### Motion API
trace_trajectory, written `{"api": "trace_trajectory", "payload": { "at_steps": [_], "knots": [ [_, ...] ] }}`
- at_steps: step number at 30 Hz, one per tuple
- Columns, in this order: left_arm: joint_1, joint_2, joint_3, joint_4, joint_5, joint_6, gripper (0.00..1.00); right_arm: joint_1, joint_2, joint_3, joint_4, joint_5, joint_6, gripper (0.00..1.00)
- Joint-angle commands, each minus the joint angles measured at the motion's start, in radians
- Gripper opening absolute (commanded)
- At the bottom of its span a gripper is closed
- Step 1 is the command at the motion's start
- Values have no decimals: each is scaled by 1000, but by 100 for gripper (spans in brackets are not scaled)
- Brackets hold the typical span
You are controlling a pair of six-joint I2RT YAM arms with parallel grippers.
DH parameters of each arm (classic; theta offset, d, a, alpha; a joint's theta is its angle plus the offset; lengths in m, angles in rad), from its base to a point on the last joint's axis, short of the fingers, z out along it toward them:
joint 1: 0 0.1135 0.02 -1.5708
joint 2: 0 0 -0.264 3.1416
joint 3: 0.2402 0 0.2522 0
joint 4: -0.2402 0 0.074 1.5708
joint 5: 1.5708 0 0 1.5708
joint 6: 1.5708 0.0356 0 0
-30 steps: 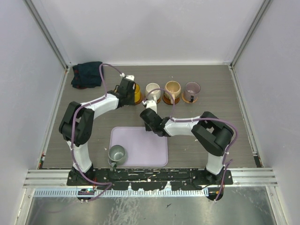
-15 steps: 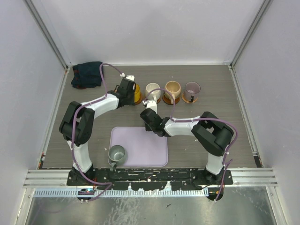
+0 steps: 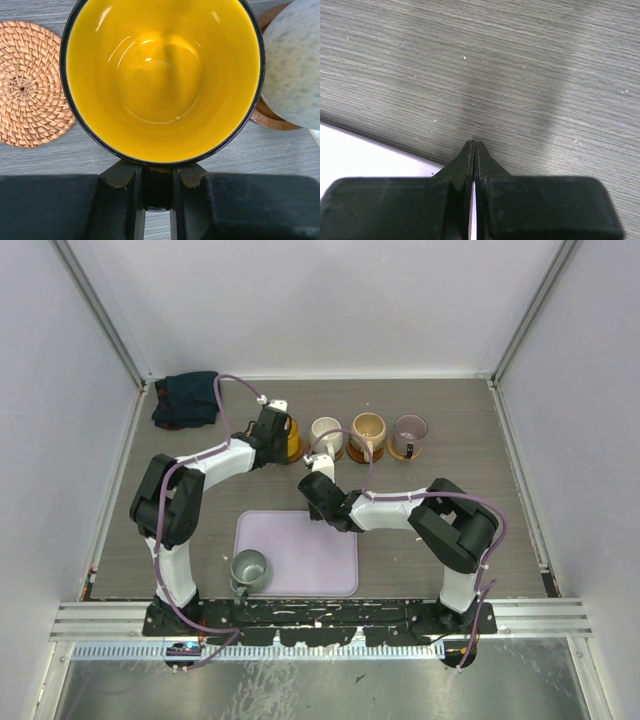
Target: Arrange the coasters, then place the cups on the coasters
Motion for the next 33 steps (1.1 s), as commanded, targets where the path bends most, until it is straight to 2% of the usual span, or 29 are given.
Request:
{"api": "trace_trajectory", "payload": {
  "at_steps": [1,8,13,19,25,33],
  "knots": [
    [3,-6,55,96,-23,-24,0,15,13,11,-19,-24,12,1],
    [4,9,75,65,-32,-37,1,17,17,13,-20,-29,11,1],
    [4,-5,55,64,-42,-35,11,18,18,21,-24,-27,8,1],
    [2,-38,26,53,-71,-22,18,19,25,29,-26,-28,5,1],
    [3,-62,4,56,-69,-14,31,24,39,42,-29,-33,2,1],
    [1,-58,4,69,-24,-21,31,27,44,51,-38,-28,-1,1]
  ]
}}
